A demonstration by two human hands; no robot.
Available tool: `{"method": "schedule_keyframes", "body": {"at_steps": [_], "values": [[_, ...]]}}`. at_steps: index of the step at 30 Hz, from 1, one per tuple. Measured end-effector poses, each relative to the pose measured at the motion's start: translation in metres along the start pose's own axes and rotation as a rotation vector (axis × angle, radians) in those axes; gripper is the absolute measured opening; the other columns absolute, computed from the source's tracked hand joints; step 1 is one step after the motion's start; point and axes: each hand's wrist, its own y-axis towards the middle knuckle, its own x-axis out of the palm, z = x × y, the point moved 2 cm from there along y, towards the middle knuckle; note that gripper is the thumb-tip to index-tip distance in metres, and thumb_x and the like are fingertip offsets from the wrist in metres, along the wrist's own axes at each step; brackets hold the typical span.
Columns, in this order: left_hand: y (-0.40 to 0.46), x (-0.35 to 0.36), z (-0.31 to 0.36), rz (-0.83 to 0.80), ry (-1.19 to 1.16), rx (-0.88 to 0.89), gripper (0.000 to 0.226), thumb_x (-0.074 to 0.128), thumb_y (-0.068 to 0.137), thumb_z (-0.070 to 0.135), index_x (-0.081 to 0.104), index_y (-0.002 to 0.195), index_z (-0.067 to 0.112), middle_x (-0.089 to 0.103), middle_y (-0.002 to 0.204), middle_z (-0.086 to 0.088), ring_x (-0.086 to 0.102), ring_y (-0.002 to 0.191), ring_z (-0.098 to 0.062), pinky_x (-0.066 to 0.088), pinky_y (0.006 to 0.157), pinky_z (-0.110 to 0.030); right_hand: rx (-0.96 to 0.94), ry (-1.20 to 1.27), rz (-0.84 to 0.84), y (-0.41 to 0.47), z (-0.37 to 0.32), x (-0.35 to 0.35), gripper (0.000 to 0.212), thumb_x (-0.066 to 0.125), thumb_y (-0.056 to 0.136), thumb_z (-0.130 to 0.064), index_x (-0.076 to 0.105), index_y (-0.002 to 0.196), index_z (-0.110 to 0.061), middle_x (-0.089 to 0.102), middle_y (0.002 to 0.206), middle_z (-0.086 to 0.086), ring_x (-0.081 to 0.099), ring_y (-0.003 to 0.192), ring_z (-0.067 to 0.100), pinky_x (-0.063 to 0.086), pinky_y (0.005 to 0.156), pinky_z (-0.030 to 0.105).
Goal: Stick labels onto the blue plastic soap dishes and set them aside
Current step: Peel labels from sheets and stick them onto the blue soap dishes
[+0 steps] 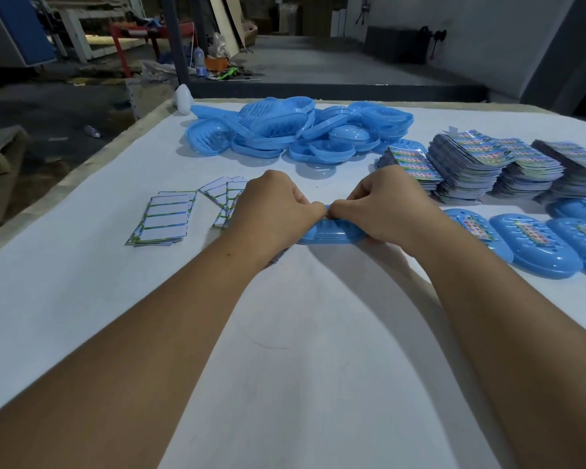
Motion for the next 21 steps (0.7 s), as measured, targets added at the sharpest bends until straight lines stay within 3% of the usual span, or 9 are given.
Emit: {"method": "schedule_keyframes", "body": {"at_steps": [4,7,9,11,14,16,18,20,21], "values": [[0.000,-0.002,0.002,0.068,0.090,0.057,0.030,0.073,0.074,0.047,0.062,0.060,0.023,0.059,0.053,0.007,0.059,0.056,-0.007,0.034,0.046,-0.018,0.000,-0.064,0.002,-0.002,-0.001,-0.003,0.035,0.081,0.072,-0.045,0.072,0.063,-0.013,0.065,0.048,-0.003,0.058,0.040,0.010,0.050,0.052,0.026],[0.002,-0.002,0.002,0.099,0.140,0.112,0.031,0.074,0.077,0.048,0.062,0.063,0.023,0.057,0.060,0.010,0.055,0.063,-0.004,0.030,0.049,-0.019,0.009,-0.103,-0.019,-0.003,0.000,-0.006,0.045,0.080,0.071,-0.052,0.074,0.066,-0.008,0.068,0.052,0.002,0.068,0.052,0.018,0.054,0.057,0.028],[0.002,-0.003,0.001,0.102,0.149,0.126,0.030,0.074,0.078,0.051,0.062,0.072,0.024,0.053,0.066,0.013,0.053,0.066,-0.009,0.029,0.051,-0.021,0.032,-0.086,-0.051,-0.003,0.001,-0.007,0.052,0.082,0.070,-0.055,0.072,0.066,-0.005,0.068,0.052,0.005,0.072,0.058,0.024,0.058,0.061,0.033],[0.002,-0.003,-0.002,0.096,0.130,0.111,0.030,0.073,0.078,0.054,0.058,0.086,0.029,0.046,0.072,0.017,0.048,0.069,-0.007,0.029,0.054,-0.023,0.071,0.028,-0.108,-0.003,0.003,-0.007,0.052,0.086,0.071,-0.053,0.070,0.068,-0.004,0.067,0.053,0.006,0.072,0.052,0.027,0.061,0.060,0.035],[0.005,-0.004,-0.007,0.077,0.014,0.030,0.029,0.068,0.084,0.054,0.057,0.096,0.030,0.048,0.079,0.018,0.053,0.072,-0.003,0.039,0.057,-0.025,0.104,0.144,-0.080,0.001,0.009,-0.011,0.046,0.081,0.079,-0.051,0.065,0.069,-0.009,0.058,0.045,-0.004,0.063,0.039,0.018,0.056,0.048,0.024],[0.008,-0.009,-0.011,0.087,-0.042,-0.027,0.023,0.061,0.090,0.053,0.057,0.098,0.031,0.055,0.085,0.014,0.059,0.077,-0.015,0.047,0.064,-0.033,0.053,0.119,0.029,0.006,0.012,-0.016,0.042,0.071,0.087,-0.048,0.056,0.064,-0.016,0.050,0.042,-0.010,0.053,0.036,0.011,0.055,0.053,0.029],[0.010,-0.016,-0.014,0.120,-0.017,-0.034,0.020,0.054,0.095,0.051,0.055,0.097,0.032,0.063,0.090,0.007,0.061,0.081,-0.021,0.052,0.072,-0.038,-0.010,0.107,0.091,0.011,0.013,-0.018,0.027,0.065,0.089,-0.038,0.061,0.072,-0.018,0.060,0.056,-0.009,0.055,0.053,0.013,0.056,0.065,0.038],[0.012,-0.021,-0.018,0.153,0.018,-0.030,0.018,0.050,0.097,0.048,0.054,0.099,0.031,0.066,0.091,0.004,0.063,0.083,-0.023,0.051,0.074,-0.039,-0.072,0.059,0.067,0.009,0.009,-0.016,0.009,0.062,0.089,-0.032,0.066,0.090,-0.024,0.065,0.074,-0.010,0.059,0.069,0.015,0.051,0.067,0.031],[0.013,-0.023,-0.020,0.169,0.042,-0.025,0.017,0.049,0.097,0.046,0.054,0.100,0.030,0.066,0.088,0.004,0.063,0.082,-0.023,0.048,0.073,-0.037,-0.118,0.025,0.030,0.007,0.007,-0.014,0.010,0.062,0.089,-0.030,0.066,0.098,-0.027,0.065,0.082,-0.013,0.060,0.075,0.012,0.049,0.068,0.029]]}}
